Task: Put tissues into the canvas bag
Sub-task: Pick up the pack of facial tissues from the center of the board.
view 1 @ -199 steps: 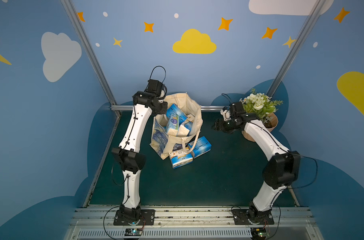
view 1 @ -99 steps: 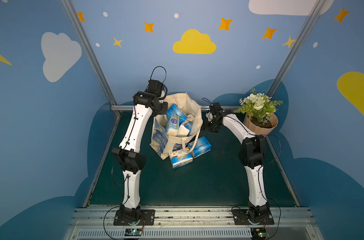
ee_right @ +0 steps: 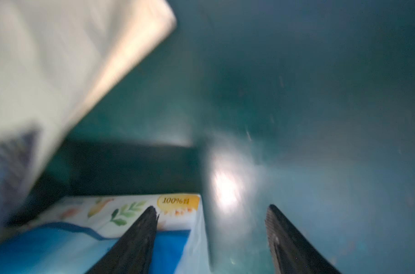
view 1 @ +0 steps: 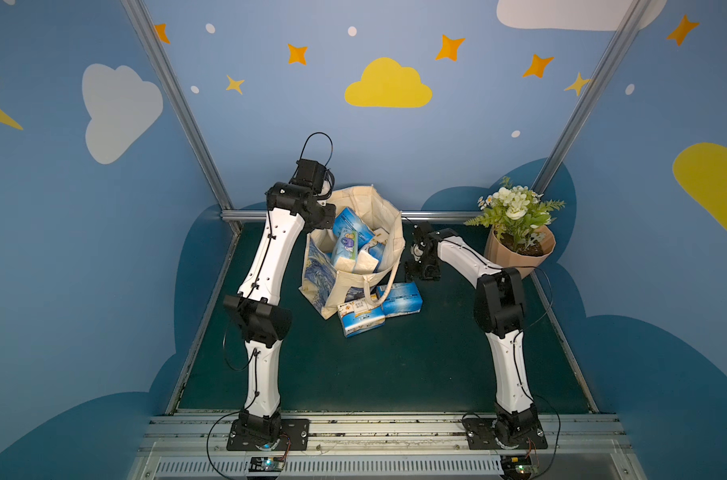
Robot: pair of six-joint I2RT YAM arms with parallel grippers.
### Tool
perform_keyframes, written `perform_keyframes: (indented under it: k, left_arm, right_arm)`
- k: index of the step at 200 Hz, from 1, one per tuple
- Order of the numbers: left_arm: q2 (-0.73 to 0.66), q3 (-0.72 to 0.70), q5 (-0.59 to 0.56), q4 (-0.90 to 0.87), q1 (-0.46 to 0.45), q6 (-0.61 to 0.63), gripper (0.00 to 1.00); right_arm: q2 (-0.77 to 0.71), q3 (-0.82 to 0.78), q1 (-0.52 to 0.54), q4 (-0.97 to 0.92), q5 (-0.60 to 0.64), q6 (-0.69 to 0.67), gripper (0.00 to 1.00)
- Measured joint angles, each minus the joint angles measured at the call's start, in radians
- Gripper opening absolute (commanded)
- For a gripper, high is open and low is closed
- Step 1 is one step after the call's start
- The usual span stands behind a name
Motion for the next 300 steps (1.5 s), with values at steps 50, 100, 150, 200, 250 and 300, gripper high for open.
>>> perform_keyframes:
  k: [50,100,150,200,250,300]
  left_arm:
    - [0.000,0.000,0.000,-0.002,-0.001,-0.001,0.05]
    - [0.000,0.000,0.000,-0.008,-0.002,-0.016,0.05]
    - [0.000,0.000,0.008,-0.014,-0.002,-0.019,0.05]
    - [0.000,0.000,0.011,-0.022,-0.008,-0.019,0.05]
    - [0.000,0.000,0.011,-0.023,-0.008,-0.019,0.05]
    - [0.000,0.000,0.006,-0.027,-0.008,-0.018,0.05]
  right_arm:
    - [-0.254,-0.250,0.014,0.004,-0.048,-0.040,0.73]
    - [-0.352,-0.387,0.083,0.016,-0.159,-0.072,0.73]
    - [-0.361,-0.310,0.017,0.034,-0.148,-0.058,0.73]
    - [-0.253,-0.056,0.005,0.066,-0.072,-0.043,0.72]
    - [-0.061,-0.029,0.005,0.013,0.041,-0.022,0.73]
    - [-0.167,-0.198,0.017,0.002,0.076,-0.016,0.73]
